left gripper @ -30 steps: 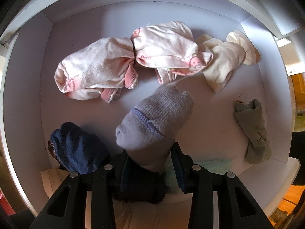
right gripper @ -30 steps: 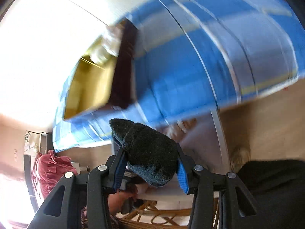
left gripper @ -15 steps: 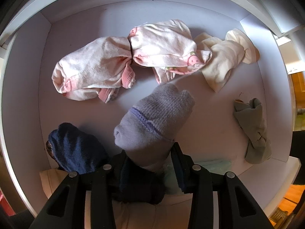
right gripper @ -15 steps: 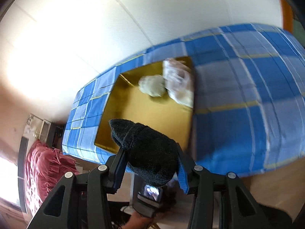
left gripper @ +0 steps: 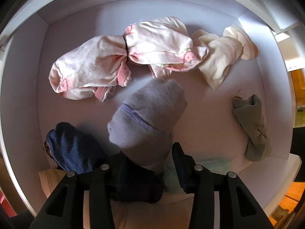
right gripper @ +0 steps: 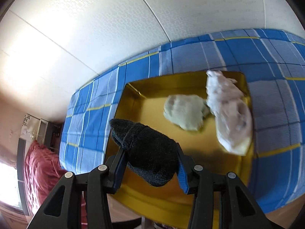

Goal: Organize soft objects
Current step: 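Lift the black sock to the tray with right tool while left tool holds grey sock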

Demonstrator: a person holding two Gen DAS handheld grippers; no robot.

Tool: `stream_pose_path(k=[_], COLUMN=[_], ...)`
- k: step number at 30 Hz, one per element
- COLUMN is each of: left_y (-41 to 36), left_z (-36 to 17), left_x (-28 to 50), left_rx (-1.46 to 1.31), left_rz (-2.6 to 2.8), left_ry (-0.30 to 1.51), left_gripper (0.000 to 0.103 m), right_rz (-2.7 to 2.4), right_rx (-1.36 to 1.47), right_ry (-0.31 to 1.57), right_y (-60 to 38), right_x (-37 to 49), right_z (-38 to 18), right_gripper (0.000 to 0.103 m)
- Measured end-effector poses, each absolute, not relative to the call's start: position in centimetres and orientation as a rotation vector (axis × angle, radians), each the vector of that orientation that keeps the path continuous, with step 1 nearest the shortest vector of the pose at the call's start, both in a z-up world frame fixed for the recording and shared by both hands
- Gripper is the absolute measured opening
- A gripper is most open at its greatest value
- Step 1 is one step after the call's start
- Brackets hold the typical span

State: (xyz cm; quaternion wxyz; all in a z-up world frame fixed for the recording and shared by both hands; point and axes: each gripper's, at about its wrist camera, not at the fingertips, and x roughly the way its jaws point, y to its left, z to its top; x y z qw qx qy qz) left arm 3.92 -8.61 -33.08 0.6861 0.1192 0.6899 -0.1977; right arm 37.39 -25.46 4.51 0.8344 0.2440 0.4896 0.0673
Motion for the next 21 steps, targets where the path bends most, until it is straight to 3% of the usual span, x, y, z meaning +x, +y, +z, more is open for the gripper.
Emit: stream_pose_path(k=[21], left_y=[-8.9], left_z=[-33.5], left_x=[4.1], left_rx=[0.214], left_rz=[-0.452], left_ry=[1.562], left_gripper=[0.044], right_rz=[0.094], right_rx=[0.330], right_ry=[1.056], right_y=[-17.9], right_x=[46.2], right_z=[-0.4], right_gripper=[0.046])
